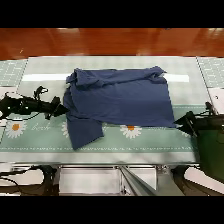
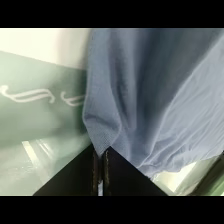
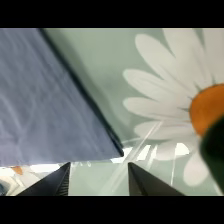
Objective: Fold the shirts.
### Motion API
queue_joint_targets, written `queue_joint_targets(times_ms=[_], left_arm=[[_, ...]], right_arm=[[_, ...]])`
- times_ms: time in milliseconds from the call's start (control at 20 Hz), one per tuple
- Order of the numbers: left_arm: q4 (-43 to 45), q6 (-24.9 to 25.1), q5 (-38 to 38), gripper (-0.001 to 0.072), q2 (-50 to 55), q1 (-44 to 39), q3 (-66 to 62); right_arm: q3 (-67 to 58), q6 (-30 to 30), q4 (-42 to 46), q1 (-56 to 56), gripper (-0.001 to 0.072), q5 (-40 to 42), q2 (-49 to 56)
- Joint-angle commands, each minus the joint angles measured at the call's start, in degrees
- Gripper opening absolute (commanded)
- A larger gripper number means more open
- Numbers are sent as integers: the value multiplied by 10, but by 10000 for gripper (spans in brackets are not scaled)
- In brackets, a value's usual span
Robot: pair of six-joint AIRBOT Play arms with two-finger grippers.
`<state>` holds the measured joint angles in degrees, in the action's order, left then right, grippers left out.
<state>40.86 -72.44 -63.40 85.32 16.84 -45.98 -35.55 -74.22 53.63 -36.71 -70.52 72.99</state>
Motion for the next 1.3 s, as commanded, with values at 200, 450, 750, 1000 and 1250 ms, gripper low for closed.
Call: queue_joint_targets(times_ms=[200,450,750,1000,1250], left_arm=[[-2,-2,-3,27,0,-1,-2],[-3,-2,-7,27,-3,0,-7],[-75,-2,-48,27,-85,0,-171],[-90,12,0,27,-156,-2,-440],[7,-47,14,27,-213,-2,-662]], right_arm=[[-25,16,-104,94,409,85,83],[-96,42,-110,154,22,56,82],[-335,9,-111,158,22,-39,18],[-645,-35,-105,158,22,-48,-21],[-875,-66,-96,158,22,-67,-51]])
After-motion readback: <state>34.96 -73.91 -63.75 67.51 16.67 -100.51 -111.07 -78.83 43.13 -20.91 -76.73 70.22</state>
